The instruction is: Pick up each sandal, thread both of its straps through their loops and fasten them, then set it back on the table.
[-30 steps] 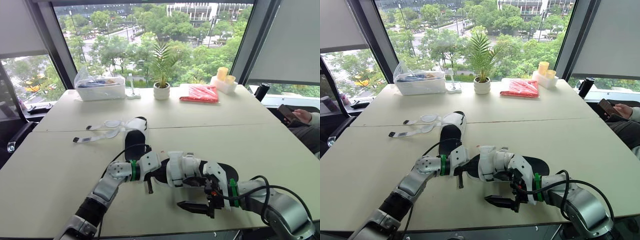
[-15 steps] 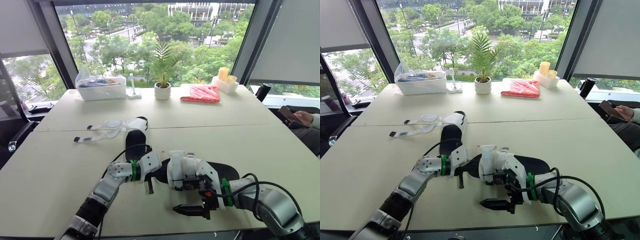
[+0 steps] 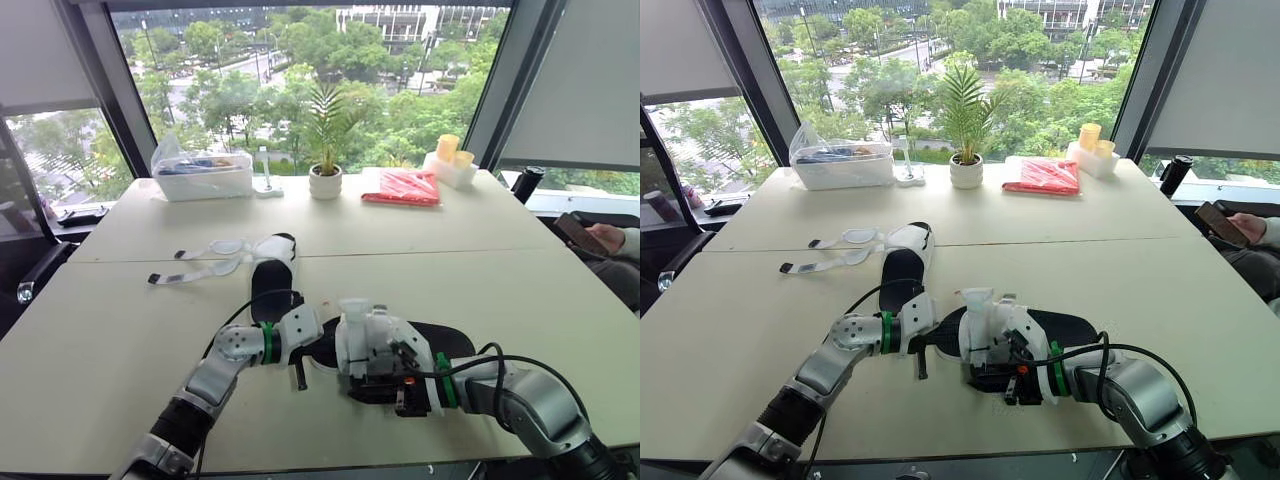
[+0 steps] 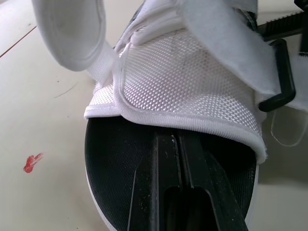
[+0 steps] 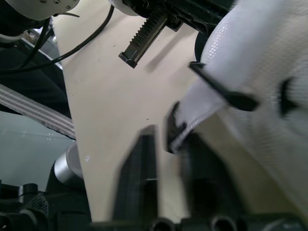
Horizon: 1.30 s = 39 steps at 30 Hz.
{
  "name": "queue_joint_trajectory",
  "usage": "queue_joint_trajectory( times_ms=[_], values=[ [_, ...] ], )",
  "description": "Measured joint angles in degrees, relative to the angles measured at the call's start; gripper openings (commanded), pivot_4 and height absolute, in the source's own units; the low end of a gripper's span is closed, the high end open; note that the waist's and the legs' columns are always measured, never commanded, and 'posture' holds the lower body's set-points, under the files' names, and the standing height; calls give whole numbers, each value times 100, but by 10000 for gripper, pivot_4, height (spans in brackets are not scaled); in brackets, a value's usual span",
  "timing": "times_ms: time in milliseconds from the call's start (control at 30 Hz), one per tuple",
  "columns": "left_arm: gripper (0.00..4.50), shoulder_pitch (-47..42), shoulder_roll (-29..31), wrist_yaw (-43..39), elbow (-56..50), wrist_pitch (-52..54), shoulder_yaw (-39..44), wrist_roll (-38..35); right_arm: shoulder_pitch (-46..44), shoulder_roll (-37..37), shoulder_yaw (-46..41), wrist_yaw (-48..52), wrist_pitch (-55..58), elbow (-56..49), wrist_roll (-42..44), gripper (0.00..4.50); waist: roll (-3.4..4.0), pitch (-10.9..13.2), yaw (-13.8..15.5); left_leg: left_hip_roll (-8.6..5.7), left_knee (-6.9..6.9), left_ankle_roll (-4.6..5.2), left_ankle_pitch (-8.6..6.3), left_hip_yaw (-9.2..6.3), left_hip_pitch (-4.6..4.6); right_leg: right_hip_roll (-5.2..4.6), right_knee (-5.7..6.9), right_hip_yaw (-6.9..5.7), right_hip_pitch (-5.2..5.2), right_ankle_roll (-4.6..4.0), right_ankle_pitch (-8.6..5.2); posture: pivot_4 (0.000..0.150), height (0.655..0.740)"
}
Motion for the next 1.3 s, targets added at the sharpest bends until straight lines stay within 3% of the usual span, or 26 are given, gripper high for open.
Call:
queue_joint_trajectory(
  times_ms=[433, 833, 1067, 1167, 1300],
  values=[
    [0, 3, -7, -30, -5, -1, -2, -1, -5, -76, 15, -22, 487, 12, 12, 622, 0, 0, 8, -1, 2, 1, -1, 0, -3, 0, -1, 0, 0, 1, 0, 1500, 7400],
    [0, 32, -11, -30, -40, -1, -13, 0, 558, -1397, 346, 976, 597, -710, 239, 622, 1, 0, 11, -2, 3, 7, -5, 2, -5, -4, -6, -1, 2, 5, -4, 1500, 7400],
    [0, 45, -13, -28, -67, -73, -85, 46, 600, -2038, -331, 1374, 595, -1274, 775, 622, -3, -2, 30, -9, 4, 19, -14, 2, -6, -16, -10, -5, 8, 23, -12, 1500, 7400],
    [0, -26, 11, -11, -57, -201, -185, 208, 236, -2110, -857, 1420, 868, -1499, 1386, 622, 0, -3, 38, -17, 8, 23, -16, 2, -7, -26, -13, -6, 13, 25, -15, 1500, 7400],
    [0, -103, 26, -18, 60, -424, -245, 313, -1075, -2115, -1191, 1418, 1242, -1428, 2118, 622, 1, -3, 35, -21, 14, 27, -20, 2, -6, -32, -19, -9, 16, 24, -17, 1500, 7400]
  ],
)
